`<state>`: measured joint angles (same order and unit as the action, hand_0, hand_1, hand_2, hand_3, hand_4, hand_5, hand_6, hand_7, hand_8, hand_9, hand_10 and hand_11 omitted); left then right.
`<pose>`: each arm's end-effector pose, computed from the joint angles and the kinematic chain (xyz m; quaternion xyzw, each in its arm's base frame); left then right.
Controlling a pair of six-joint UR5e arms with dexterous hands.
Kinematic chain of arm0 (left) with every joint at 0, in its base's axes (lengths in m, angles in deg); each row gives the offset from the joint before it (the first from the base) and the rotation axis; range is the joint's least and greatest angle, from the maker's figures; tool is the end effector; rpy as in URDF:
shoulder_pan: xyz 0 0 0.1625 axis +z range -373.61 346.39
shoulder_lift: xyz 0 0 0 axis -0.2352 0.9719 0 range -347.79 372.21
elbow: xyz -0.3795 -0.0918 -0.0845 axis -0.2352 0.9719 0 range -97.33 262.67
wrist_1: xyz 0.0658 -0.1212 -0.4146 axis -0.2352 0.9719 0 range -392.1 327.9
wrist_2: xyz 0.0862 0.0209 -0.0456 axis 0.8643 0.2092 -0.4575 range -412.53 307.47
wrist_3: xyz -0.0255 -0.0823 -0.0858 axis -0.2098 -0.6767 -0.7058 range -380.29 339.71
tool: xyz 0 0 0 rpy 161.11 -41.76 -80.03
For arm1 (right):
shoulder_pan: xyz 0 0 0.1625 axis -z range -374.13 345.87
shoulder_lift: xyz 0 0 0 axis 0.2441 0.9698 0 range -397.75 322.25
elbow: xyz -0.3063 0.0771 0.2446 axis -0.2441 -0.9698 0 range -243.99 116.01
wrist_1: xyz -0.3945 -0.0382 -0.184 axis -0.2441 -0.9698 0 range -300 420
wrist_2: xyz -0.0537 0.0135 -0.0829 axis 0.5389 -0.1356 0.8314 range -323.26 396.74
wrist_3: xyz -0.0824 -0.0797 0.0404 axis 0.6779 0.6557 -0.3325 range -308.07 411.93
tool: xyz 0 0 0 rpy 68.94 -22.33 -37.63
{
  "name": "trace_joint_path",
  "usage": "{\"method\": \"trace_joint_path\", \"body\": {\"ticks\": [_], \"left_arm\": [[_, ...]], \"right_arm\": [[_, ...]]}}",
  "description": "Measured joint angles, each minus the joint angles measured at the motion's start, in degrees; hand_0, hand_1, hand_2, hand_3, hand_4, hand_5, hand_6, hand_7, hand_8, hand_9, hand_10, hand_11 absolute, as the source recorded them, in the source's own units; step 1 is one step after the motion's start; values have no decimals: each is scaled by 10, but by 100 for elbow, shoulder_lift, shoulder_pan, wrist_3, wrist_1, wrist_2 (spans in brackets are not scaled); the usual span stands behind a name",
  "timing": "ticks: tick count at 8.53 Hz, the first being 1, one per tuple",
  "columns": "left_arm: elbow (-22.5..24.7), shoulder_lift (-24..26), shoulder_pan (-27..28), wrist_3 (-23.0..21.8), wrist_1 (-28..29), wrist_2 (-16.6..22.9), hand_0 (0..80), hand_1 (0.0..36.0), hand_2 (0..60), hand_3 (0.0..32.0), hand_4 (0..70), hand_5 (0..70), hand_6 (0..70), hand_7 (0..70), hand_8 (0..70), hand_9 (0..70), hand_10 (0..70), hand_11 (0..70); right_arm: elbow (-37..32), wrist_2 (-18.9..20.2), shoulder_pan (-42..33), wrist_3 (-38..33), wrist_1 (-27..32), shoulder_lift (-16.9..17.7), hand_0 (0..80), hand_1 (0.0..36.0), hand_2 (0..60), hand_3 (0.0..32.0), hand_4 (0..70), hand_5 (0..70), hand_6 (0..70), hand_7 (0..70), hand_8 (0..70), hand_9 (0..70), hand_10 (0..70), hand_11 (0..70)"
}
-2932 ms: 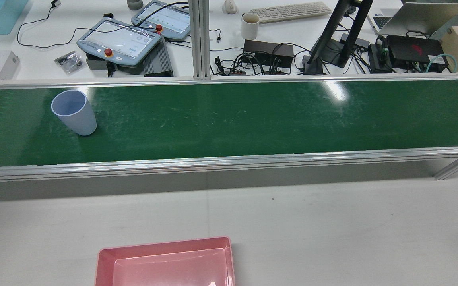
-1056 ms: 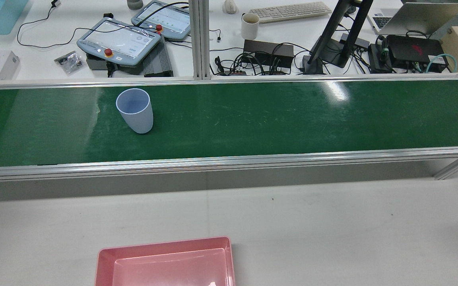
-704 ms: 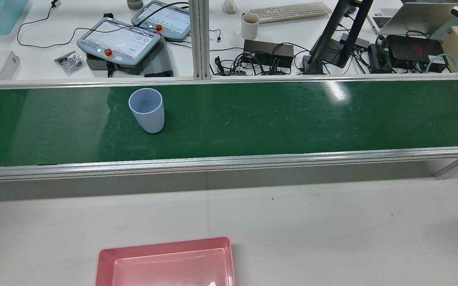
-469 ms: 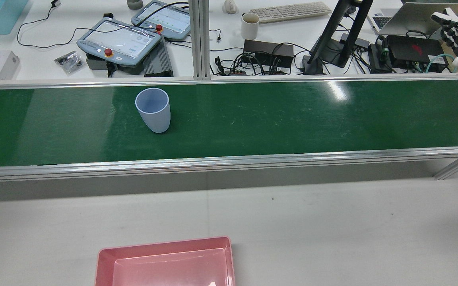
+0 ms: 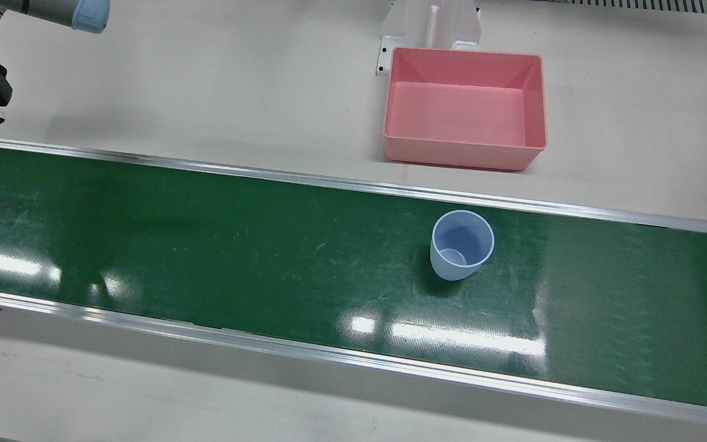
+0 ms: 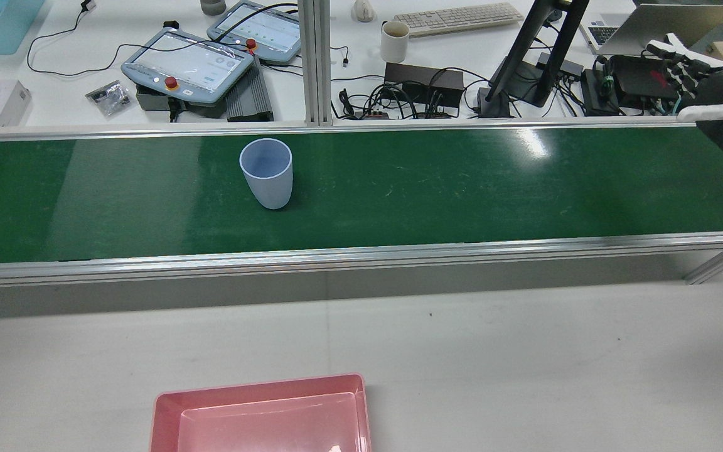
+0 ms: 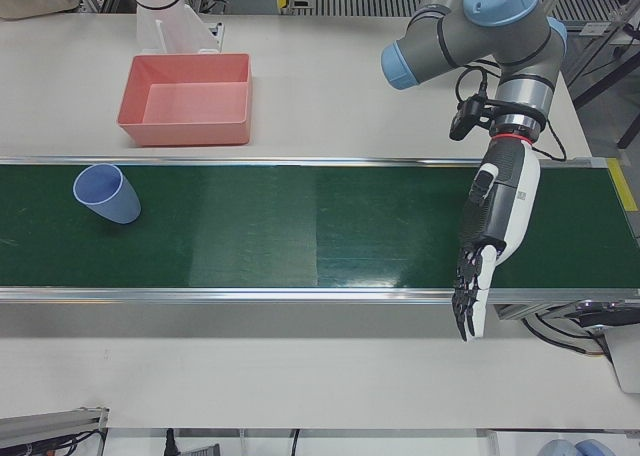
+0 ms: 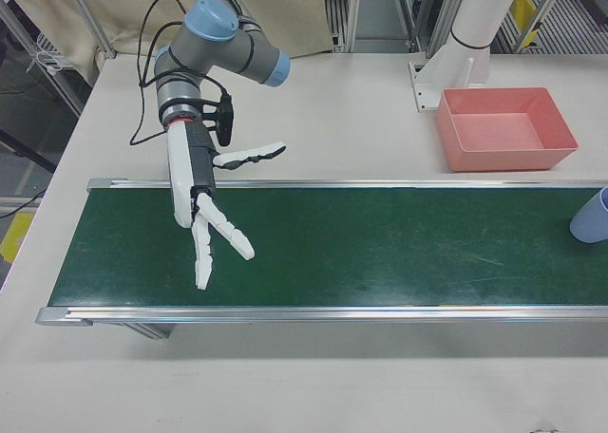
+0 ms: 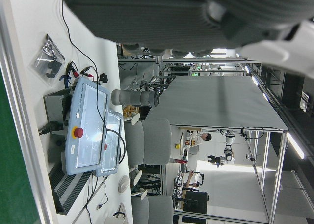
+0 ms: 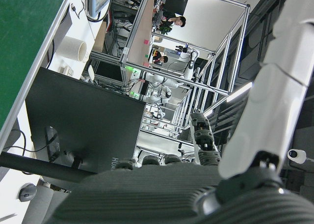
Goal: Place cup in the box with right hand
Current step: 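Move the right hand over the belt toward the approaching blue cup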
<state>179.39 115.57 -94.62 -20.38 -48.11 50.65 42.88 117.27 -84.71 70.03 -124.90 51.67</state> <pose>-0.0092 -0.6173 0.4994 -0.1355 0.7185 -0.6685 0.1362 -0.0348 -0.5600 0.5084 0.0428 -0.7780 0.6111 0.1395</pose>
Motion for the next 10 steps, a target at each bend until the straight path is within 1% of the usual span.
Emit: {"method": "trace_joint_path", "body": {"ticks": [1, 3, 4, 5, 6, 7, 8, 9, 10], "left_arm": [[-2, 0, -1, 0, 0, 0, 0, 0, 0, 0, 0, 0, 0, 0, 0, 0, 0, 0], [1, 0, 1, 0, 0, 0, 0, 0, 0, 0, 0, 0, 0, 0, 0, 0, 0, 0], [7, 0, 1, 0, 0, 0, 0, 0, 0, 0, 0, 0, 0, 0, 0, 0, 0, 0], [10, 0, 0, 0, 1, 0, 0, 0, 0, 0, 0, 0, 0, 0, 0, 0, 0, 0], [12, 0, -1, 0, 0, 0, 0, 0, 0, 0, 0, 0, 0, 0, 0, 0, 0, 0], [13, 0, -1, 0, 0, 0, 0, 0, 0, 0, 0, 0, 0, 0, 0, 0, 0, 0], [13, 0, -2, 0, 0, 0, 0, 0, 0, 0, 0, 0, 0, 0, 0, 0, 0, 0], [13, 0, -2, 0, 0, 0, 0, 0, 0, 0, 0, 0, 0, 0, 0, 0, 0, 0], [13, 0, -2, 0, 1, 0, 0, 0, 0, 0, 0, 0, 0, 0, 0, 0, 0, 0]], "right_arm": [[-11, -12, 12, -88, -4, 23, 489, 163, 43, 0, 0, 40, 8, 0, 0, 0, 0, 0], [-60, -50, 30, -174, -13, 63, 484, 167, 82, 0, 8, 38, 13, 2, 0, 0, 0, 0], [-109, -137, 44, -188, -13, 53, 482, 169, 95, 0, 18, 37, 14, 6, 0, 0, 0, 0], [-147, -218, 66, -220, -33, 42, 482, 172, 116, 0, 43, 36, 15, 15, 0, 0, 0, 0], [-159, -261, 84, -281, -145, 30, 482, 178, 143, 0, 60, 35, 17, 25, 0, 0, 0, 0], [-153, -277, 104, -361, -345, 12, 482, 188, 169, 0, 61, 36, 19, 32, 0, 0, 0, 0], [-162, -281, 120, -425, -526, -49, 481, 192, 182, 0, 54, 36, 18, 32, 0, 0, 0, 0], [-170, -283, 149, -456, -638, -128, 482, 188, 166, 0, 44, 36, 17, 29, 0, 0, 0, 0], [-146, -283, 185, -452, -693, -230, 484, 176, 116, 0, 20, 37, 12, 8, 0, 0, 0, 0]]}}
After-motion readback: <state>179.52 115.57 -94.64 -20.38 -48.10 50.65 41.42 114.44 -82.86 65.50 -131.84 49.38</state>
